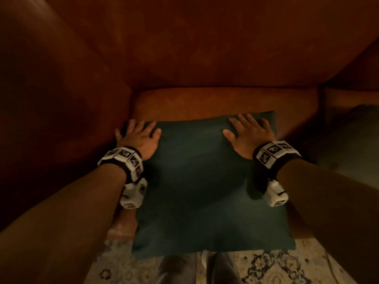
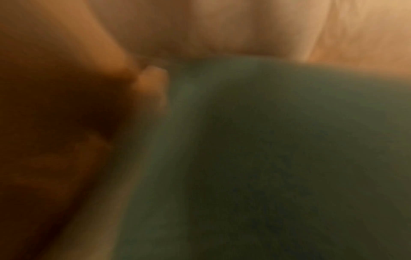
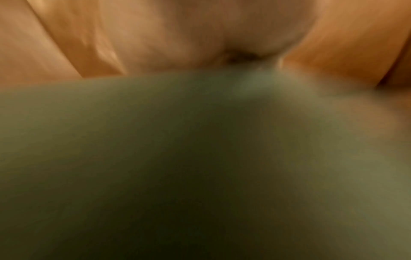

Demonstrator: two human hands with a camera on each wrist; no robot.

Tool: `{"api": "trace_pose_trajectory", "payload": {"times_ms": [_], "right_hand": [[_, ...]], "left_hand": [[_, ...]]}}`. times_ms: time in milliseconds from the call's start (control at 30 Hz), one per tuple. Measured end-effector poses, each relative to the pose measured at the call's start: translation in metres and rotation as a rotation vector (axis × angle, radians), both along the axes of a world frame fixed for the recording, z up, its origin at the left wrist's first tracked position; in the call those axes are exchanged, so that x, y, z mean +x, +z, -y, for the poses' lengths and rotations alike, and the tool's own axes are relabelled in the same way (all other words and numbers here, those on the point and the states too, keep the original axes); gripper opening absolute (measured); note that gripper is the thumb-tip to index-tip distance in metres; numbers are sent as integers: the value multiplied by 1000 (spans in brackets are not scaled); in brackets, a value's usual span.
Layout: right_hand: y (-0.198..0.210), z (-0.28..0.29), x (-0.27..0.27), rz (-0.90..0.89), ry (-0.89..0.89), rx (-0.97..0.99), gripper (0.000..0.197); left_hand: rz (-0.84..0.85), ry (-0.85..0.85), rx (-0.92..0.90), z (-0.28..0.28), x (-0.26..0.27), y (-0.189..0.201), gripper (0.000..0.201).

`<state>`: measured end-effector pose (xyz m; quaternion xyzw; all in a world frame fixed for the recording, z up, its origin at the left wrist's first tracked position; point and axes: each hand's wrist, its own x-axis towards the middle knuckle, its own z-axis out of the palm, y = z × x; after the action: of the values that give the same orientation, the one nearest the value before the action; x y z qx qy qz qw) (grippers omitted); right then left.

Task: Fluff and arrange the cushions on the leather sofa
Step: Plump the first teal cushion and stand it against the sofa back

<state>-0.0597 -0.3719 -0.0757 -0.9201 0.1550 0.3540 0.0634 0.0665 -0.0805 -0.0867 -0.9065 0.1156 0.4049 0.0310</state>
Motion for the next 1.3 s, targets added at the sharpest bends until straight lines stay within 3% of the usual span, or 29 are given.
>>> {"api": "trace_pose_trajectory", "payload": {"times_ms": [67,133,233,300,367,467,567,633,667,700,767,833,900,1033,1100,1167,1200,1233,1300], "right_hand": [[7,20,-9,-24,-46,-52,72],[23,17,-16,40,-70,-55,70],[44,-40,-32,160,122,31,71],[42,-75,-50,159,248,70,77],[35,-71,-68,190,234,54,76],[28,-29,-106,232,87,-21,68],[28,8,-143,172,-67,-52,68],[36,11,-147,176,-140,-21,69],[40,5,-143,227,-151,-1,69],[44,-8,-136,295,-130,17,68],[44,-43,-122,387,-11,63,67],[34,-71,-120,337,116,64,66],[23,-68,-131,343,150,31,66],[14,-27,-186,284,9,-5,67],[15,-14,-210,161,-127,30,71],[23,-12,-218,170,-232,70,75],[30,-17,-215,241,-245,78,78],[36,-27,-209,329,-214,92,80],[41,-57,-194,466,-38,113,83]], "left_hand": [[31,140,17,-19,2,15,59],[155,158,-8,-14,-11,29,59],[363,-101,-213,38,-68,49,61],[337,-295,-330,69,-120,51,61],[293,-347,-310,64,-146,43,61],[353,-186,-197,11,-146,27,67],[293,112,-111,-35,-144,20,67],[279,350,-97,-37,-144,28,66],[325,391,-99,-27,-146,34,65],[408,336,-128,-9,-150,41,65],[501,36,-279,38,-170,50,64],[432,-244,-373,68,-200,48,61],[416,-297,-321,52,-212,34,61],[417,-82,-165,-28,-225,12,68],[331,261,-99,-62,-232,11,70],[319,600,-71,-78,-238,18,77],[368,584,-87,-74,-242,25,77],[452,440,-155,-62,-248,32,73],[500,1,-358,-18,-266,43,65]]}}
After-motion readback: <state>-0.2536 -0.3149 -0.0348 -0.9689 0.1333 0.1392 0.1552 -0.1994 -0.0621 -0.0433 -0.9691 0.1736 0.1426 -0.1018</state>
